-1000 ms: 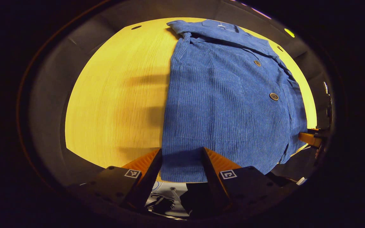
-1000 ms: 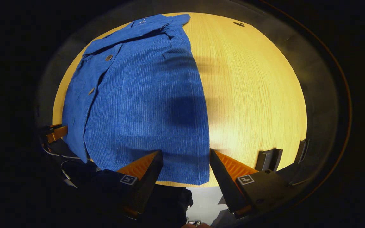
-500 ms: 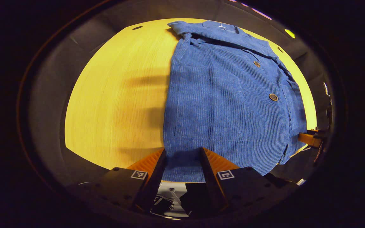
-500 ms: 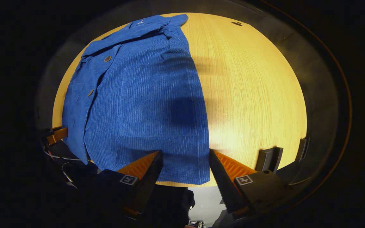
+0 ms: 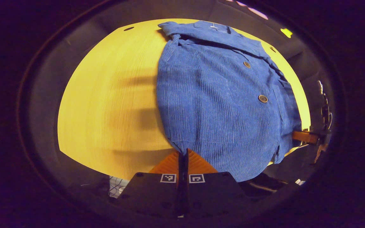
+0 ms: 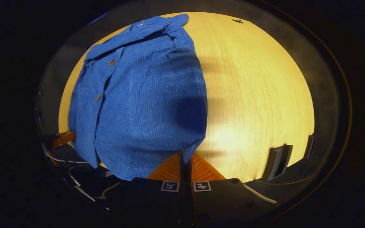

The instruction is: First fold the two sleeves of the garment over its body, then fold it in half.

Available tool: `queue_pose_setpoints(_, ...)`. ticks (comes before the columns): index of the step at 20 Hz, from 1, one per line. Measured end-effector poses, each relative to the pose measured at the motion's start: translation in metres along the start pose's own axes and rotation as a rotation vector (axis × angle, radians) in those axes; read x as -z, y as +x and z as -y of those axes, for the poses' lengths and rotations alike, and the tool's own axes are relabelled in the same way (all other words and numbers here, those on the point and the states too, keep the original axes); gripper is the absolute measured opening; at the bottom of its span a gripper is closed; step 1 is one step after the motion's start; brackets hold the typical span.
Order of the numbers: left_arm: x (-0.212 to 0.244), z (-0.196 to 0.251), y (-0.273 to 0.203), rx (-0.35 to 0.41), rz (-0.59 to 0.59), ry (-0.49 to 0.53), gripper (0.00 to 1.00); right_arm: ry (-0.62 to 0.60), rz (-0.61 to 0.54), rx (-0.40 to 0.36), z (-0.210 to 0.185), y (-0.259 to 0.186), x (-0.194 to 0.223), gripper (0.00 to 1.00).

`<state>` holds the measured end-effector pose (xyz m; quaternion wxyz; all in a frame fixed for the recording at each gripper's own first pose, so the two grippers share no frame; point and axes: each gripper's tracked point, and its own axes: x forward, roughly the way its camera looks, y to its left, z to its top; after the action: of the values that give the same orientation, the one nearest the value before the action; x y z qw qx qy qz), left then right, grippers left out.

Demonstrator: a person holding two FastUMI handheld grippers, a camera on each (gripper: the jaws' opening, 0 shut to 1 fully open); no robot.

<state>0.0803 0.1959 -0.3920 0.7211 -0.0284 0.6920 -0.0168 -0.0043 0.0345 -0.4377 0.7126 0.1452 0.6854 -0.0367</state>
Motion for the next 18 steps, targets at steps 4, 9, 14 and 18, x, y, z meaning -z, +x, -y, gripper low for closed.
queue_pose_setpoints(4,-0.005,0.009,-0.002,0.068,0.018,-0.006,0.0,0.009,0.008,-0.01,0.0,-0.003,-0.004,0.02)
queue_pose_setpoints(9,-0.005,0.003,-0.014,0.073,0.021,0.031,0.0,0.028,0.021,-0.025,-0.012,-0.016,-0.006,0.02)
queue_pose_setpoints(14,-0.014,0.004,-0.037,0.127,0.071,0.046,0.0,0.049,0.062,-0.082,-0.038,-0.042,-0.014,0.02)
queue_pose_setpoints(18,-0.034,0.012,-0.066,0.199,0.155,0.077,0.0,0.021,0.08,-0.075,-0.054,-0.064,-0.024,0.02)
